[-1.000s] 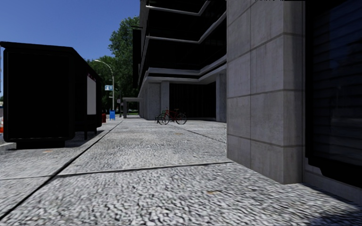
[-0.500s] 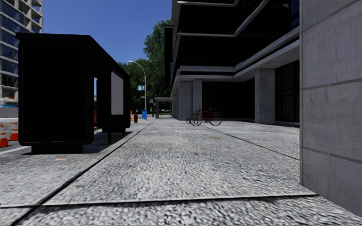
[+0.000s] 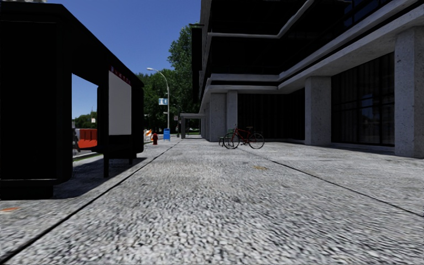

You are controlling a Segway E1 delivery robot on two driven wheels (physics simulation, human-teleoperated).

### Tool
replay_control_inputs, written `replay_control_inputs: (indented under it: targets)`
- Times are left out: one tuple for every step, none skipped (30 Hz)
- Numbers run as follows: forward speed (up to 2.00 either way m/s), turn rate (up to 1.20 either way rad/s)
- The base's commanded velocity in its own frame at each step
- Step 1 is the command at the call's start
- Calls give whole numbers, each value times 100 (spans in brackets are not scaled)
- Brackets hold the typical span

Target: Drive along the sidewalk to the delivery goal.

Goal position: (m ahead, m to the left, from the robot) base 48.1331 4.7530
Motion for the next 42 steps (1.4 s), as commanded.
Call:
replay_control_inputs:
  targets:
    - [200, 5]
    - [200, 22]
    - [200, 22]
    - [200, 45]
    - [200, 53]
    - [200, 55]
    - [200, 55]
    - [200, 55]
    - [200, 53]
    - [200, 4]
    - [200, 4]
    - [200, 0]
    - [200, 0]
    - [200, 0]
    - [200, 0]
    - [200, 0]
    - [200, 0]
    - [200, 0]
    - [200, 0]
    - [200, 0]
    - [200, 0]
    - [200, 0]
    - [200, 0]
    - [200, 0]
    - [200, 0]
    - [200, 0]
    - [200, 0]
    - [200, 0]
    - [200, 0]
    - [200, 0]
    - [200, 0]
    - [200, 0]
    - [200, 0]
    - [200, 0]
    - [200, 0]
    - [200, 0]
    - [200, 0]
    - [200, 0]
    - [200, 0]
    - [200, 0]
    - [200, 0]
    - [200, 0]
